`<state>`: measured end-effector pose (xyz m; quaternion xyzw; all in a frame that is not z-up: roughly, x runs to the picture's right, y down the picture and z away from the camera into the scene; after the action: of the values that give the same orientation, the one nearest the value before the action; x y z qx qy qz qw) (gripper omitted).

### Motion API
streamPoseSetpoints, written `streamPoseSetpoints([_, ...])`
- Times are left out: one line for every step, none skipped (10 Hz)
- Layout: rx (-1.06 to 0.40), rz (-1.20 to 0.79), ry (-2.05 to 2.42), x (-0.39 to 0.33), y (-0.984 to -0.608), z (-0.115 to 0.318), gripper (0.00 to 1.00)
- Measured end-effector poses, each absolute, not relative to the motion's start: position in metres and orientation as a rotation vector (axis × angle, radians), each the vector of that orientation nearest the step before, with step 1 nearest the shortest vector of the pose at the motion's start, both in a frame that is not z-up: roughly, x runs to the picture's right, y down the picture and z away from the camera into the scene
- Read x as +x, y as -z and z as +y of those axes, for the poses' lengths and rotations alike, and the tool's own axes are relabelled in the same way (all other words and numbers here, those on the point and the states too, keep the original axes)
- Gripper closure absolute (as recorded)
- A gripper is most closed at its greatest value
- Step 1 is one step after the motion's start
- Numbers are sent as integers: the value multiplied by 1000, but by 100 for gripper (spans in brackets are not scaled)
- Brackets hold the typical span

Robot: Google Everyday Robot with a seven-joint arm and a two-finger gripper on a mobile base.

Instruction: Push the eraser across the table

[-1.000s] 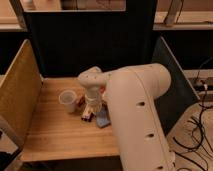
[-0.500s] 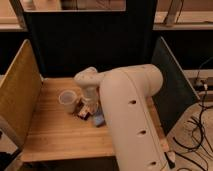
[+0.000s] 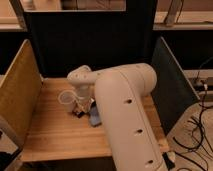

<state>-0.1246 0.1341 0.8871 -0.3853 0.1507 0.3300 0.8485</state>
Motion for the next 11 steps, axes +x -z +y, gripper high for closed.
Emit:
streamPoseSetpoints([-821,308,-687,-131,-888,136,100])
streamPoseSetpoints([-829,302,-687,-133,-888,137,100])
streamPoseSetpoints([-836,298,-689,-134,-889,138,100])
streamPoseSetpoints([-843,293,-693,-135,-891,138,100])
streamPoseSetpoints([-844,283,-692,-138,-892,136,100])
streamPoseSetpoints([-844,275,-688,-142,-893,133,100])
streamPoseSetpoints([-843,266,-685,-145,-894,131,100])
streamPoseSetpoints([-844,255,-676,-151,-896,128,100])
streamPoseSetpoints([-845,248,-667,-155,-897,127,100])
streamPoseSetpoints([-846,240,-660,-160,-898,125,100])
streamPoseSetpoints([-849,225,-654,-168,-900,123,100])
